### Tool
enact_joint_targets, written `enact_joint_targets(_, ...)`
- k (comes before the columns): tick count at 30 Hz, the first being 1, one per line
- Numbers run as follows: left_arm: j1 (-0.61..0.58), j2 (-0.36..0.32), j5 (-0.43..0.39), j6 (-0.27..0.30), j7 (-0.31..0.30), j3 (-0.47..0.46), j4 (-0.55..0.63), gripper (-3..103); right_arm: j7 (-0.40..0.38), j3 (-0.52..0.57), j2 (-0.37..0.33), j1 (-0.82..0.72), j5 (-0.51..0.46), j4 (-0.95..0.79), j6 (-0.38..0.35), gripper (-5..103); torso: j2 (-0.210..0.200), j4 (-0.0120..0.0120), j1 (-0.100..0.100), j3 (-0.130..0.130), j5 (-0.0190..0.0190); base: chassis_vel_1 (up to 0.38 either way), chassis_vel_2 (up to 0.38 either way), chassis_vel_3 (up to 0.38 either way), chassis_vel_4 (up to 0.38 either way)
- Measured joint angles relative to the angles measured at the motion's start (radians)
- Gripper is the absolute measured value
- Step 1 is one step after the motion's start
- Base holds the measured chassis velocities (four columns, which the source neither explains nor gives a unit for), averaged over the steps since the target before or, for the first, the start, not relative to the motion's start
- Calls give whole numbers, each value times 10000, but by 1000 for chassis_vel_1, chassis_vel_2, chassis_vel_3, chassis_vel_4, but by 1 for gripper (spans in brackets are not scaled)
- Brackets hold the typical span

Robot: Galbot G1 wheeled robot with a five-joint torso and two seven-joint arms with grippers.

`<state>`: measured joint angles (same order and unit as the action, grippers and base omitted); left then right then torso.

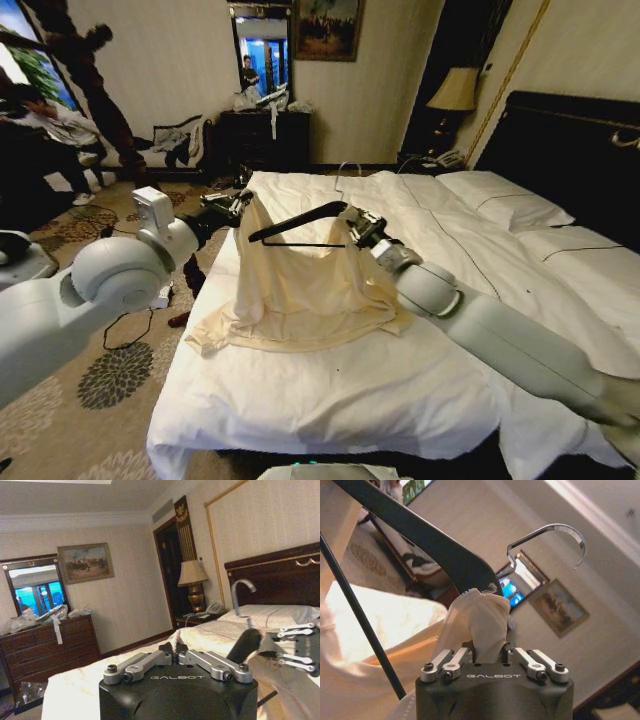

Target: Pick up the clothes from the bed and hang them on the clothes hanger.

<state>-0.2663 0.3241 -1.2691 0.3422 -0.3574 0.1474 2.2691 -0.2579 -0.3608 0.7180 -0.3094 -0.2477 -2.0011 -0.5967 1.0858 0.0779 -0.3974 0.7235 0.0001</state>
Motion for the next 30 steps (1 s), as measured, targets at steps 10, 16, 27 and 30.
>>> enact_joint_targets(10, 46, 546, 841, 269, -117, 687, -250, 0, -376, -1760, 1154, 1142, -643, 842, -821, 23, 0, -3, -1, 0, -4, 0, 0, 0, 0)
enact_joint_targets(16, -174, 557, 1141, 307, -127, 778, 50, 0, -783, -2235, 1754, 1440, -1309, 1705, -1356, 23, 1, 0, 3, -1, 1, 0, 0, 0, 0)
enact_joint_targets(27, -731, -185, 902, 392, -38, -312, 753, 0, -963, -2566, 2142, 1910, -1160, 2942, -1425, 23, 1, -5, 2, -2, -2, 0, 0, 0, 0)
enact_joint_targets(30, -807, -308, 798, 382, -14, -549, 861, 0, -956, -2418, 2021, 1739, -1085, 3109, -1424, 23, 0, 0, 3, -2, -1, 0, 0, 0, 0)
